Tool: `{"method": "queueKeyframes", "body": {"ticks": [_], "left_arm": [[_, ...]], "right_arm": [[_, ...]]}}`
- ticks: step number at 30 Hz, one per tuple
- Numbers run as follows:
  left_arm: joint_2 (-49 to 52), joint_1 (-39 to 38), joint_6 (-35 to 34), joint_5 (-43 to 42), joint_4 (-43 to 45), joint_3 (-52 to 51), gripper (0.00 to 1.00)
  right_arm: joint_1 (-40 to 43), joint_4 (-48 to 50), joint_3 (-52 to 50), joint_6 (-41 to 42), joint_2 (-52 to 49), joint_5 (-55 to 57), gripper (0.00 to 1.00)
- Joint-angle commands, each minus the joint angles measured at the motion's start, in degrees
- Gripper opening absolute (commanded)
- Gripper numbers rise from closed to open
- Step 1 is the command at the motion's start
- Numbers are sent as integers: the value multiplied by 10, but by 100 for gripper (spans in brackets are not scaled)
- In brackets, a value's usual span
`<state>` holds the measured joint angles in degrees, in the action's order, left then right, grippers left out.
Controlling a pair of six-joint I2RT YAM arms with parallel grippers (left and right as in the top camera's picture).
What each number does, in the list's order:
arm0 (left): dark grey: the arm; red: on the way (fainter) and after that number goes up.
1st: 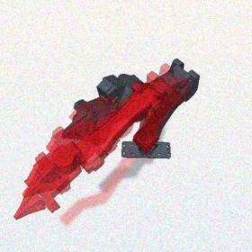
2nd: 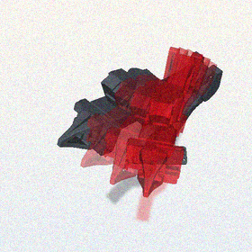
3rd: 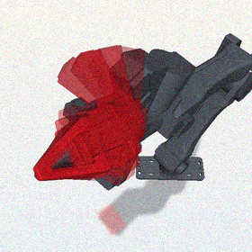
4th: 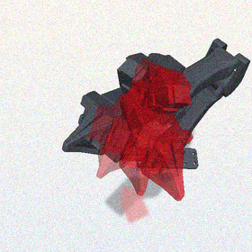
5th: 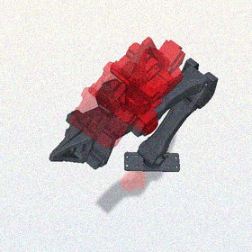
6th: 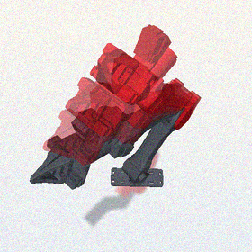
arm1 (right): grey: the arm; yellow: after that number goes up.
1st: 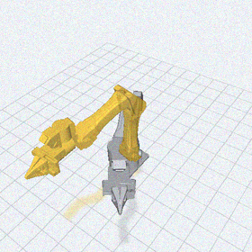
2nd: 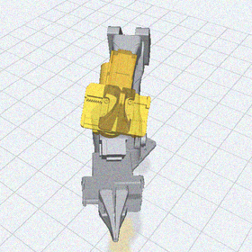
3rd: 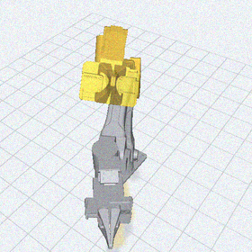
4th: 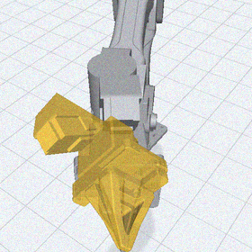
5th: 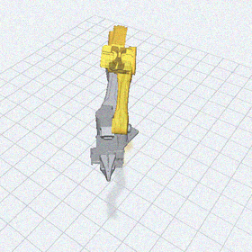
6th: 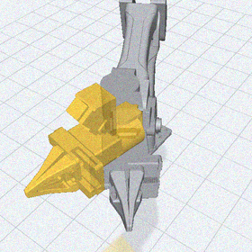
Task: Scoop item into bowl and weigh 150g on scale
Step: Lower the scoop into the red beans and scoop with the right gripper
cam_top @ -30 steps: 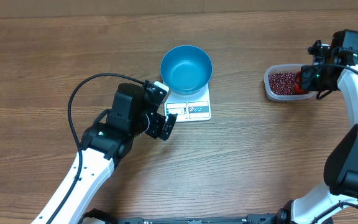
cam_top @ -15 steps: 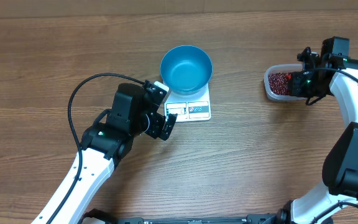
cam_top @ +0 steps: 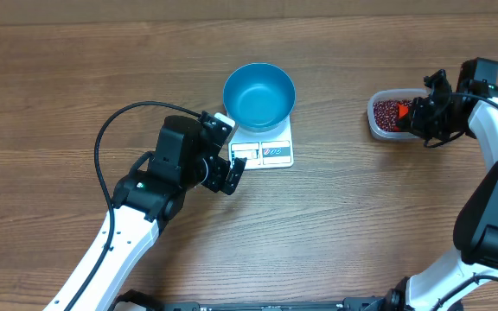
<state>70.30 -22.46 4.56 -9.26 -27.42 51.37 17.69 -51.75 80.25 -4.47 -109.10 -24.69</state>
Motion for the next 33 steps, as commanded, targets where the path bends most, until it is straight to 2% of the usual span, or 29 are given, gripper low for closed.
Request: {"method": "queueKeyframes", "body": {"ticks": [1, 9, 21, 33], "left_arm": [[1, 2, 4, -7, 2, 9, 100], [1, 2, 4, -7, 2, 9, 99], [1, 2, 4, -7, 2, 9, 99], [1, 2, 4, -7, 2, 9, 100]], "right_arm": [[1, 5, -4, 17, -38, -53, 4], [10, -1, -4, 32, -39, -92, 4], [69, -17, -4, 25, -38, -186, 4], [118, -57, -4, -30, -38, -261, 4]]}}
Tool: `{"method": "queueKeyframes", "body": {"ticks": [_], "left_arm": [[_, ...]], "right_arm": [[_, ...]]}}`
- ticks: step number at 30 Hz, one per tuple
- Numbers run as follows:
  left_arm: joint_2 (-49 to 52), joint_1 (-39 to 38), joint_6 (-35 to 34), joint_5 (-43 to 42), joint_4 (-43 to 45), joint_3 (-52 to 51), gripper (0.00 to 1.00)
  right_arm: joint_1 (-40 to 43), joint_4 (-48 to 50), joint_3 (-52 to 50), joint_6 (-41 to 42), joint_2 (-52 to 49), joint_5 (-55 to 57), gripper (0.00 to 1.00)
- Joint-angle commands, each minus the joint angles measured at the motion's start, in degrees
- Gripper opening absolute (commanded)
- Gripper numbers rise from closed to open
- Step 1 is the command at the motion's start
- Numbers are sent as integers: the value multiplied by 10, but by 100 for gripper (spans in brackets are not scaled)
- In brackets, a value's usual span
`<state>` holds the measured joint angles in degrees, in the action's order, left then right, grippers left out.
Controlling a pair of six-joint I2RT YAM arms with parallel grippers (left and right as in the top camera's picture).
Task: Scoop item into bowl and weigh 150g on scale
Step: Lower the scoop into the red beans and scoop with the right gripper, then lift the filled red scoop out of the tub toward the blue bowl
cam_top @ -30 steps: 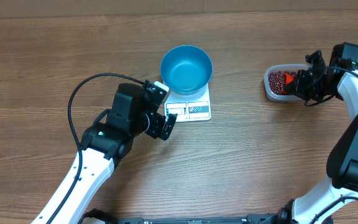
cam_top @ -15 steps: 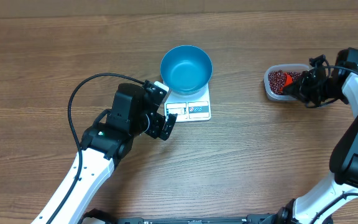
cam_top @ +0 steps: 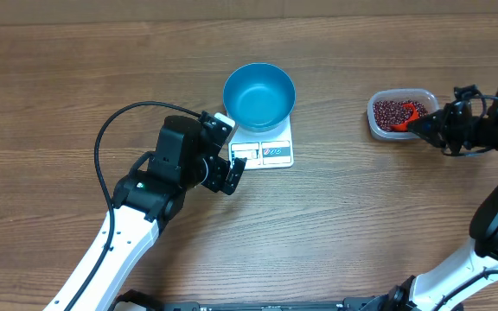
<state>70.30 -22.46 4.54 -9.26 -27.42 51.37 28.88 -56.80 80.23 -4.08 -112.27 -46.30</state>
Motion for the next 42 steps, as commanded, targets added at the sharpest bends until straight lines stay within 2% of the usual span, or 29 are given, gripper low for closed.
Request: {"method": "queueKeyframes", "body": {"ticks": [1, 23, 42], "left_arm": [[1, 2, 4, -7, 2, 9, 100], [1, 2, 4, -7, 2, 9, 99], [1, 2, 4, -7, 2, 9, 100]], "right_arm": [[9, -9, -3, -38, -7, -51, 4], [57, -75, -3, -172, -7, -204, 4], [40, -94, -3, -172, -7, -353, 4]]}}
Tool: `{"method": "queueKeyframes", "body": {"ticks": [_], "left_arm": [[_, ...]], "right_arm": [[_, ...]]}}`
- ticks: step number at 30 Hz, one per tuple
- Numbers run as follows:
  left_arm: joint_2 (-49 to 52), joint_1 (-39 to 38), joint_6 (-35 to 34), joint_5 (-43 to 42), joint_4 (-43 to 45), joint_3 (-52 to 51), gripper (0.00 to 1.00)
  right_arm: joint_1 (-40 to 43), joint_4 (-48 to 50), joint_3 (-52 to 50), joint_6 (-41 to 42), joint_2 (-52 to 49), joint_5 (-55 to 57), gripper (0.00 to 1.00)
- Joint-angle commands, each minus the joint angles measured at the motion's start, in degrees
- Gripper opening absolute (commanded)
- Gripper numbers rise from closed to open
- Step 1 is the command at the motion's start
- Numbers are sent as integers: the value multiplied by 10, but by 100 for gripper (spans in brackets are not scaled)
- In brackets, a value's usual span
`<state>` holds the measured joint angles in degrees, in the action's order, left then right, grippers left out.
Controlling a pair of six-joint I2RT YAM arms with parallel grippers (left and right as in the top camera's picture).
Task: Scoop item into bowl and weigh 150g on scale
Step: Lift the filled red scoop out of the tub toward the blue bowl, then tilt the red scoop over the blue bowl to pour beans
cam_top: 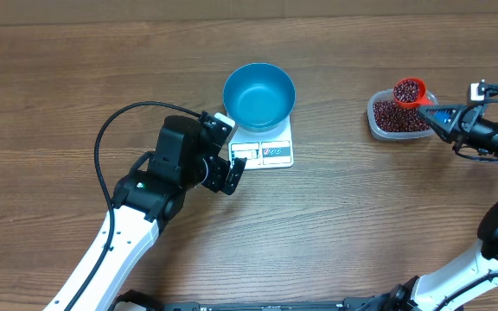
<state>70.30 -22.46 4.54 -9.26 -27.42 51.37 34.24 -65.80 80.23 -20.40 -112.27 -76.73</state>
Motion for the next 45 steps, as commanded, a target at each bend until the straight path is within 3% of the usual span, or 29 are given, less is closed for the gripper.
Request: {"method": "queueKeyframes", "body": {"ticks": [1, 8, 11, 23, 29, 39, 45], "left_arm": [[1, 2, 4, -7, 2, 9, 99], [1, 2, 4, -7, 2, 9, 100], [1, 2, 4, -7, 2, 9, 100], [1, 2, 4, -7, 2, 9, 100], [1, 2, 4, -7, 2, 9, 100], [1, 2, 4, -7, 2, 9, 99], [1, 2, 4, -7, 2, 9, 100]], "right_arm": [[-21, -6, -3, -9, -7, -49, 4], [-89, 0, -3, -2, -7, -55, 4], [-127, 31, -2, 41, -7, -55, 4], [-295, 327, -2, 358, -7, -14, 4], [-356, 437, -2, 460, -7, 20, 4], [-406, 455, 25, 476, -2, 107, 4], [-426, 350, 73, 413, 0, 194, 4]]}}
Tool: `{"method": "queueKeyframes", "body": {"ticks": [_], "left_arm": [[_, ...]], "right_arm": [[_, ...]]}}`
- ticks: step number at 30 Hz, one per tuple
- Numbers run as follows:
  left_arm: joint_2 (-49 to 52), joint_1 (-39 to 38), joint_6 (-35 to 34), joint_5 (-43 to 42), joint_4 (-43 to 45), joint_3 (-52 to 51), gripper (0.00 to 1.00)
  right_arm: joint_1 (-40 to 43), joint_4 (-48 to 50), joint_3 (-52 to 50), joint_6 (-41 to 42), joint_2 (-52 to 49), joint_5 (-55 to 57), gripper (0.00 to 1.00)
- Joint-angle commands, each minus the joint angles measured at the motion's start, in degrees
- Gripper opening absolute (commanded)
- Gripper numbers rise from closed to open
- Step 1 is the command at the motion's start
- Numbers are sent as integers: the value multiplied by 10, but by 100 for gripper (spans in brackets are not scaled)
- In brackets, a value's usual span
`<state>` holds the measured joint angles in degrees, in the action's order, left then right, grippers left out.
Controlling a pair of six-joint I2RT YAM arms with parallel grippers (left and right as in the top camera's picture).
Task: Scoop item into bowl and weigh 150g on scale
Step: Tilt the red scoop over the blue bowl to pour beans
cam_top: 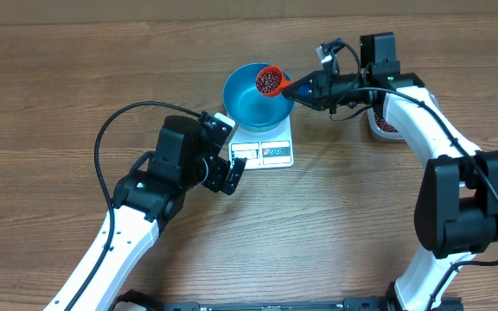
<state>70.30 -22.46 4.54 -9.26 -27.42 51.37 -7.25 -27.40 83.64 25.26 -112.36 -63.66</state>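
Note:
A blue bowl [247,104] stands on a white scale [275,152] at the table's middle. A red scoop [269,80] heaped with dark red beans hangs level over the bowl's right side. My right gripper [305,88] is shut on the scoop's handle, just right of the bowl's rim. The clear container of beans [380,127] sits at the right, mostly hidden behind the right arm. Beside the scale's left edge my left gripper [230,174] rests open with nothing in it.
A black cable [111,130] loops over the table left of the left arm. The right arm stretches from the front right across to the bowl.
My right gripper has moved left with the filled scoop, from above the bean container to over the blue bowl. The left arm has not moved.
My right gripper was at the bean container with the scoop down in it. Then the scoop lay at the container's right edge. Later it was held above the container, full of beans. Now it is over the bowl, still full.

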Motion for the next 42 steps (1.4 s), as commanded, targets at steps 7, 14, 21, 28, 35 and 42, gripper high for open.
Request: {"method": "queueKeyframes", "body": {"ticks": [7, 14, 21, 28, 35, 42], "left_arm": [[1, 2, 4, -7, 2, 9, 99], [1, 2, 4, -7, 2, 9, 100], [1, 2, 4, -7, 2, 9, 100], [1, 2, 4, -7, 2, 9, 99], [1, 2, 4, -7, 2, 9, 100], [1, 2, 4, -7, 2, 9, 100]], "right_arm": [[-52, -186, 126, -130, 1, 230, 4], [-114, -271, 202, -163, 1, 442, 4], [-169, -289, 217, -186, 1, 610, 4], [-203, -289, 217, -230, 1, 695, 4], [-237, -289, 218, -297, 1, 751, 4], [-259, -286, 218, -303, 1, 793, 4]]}}
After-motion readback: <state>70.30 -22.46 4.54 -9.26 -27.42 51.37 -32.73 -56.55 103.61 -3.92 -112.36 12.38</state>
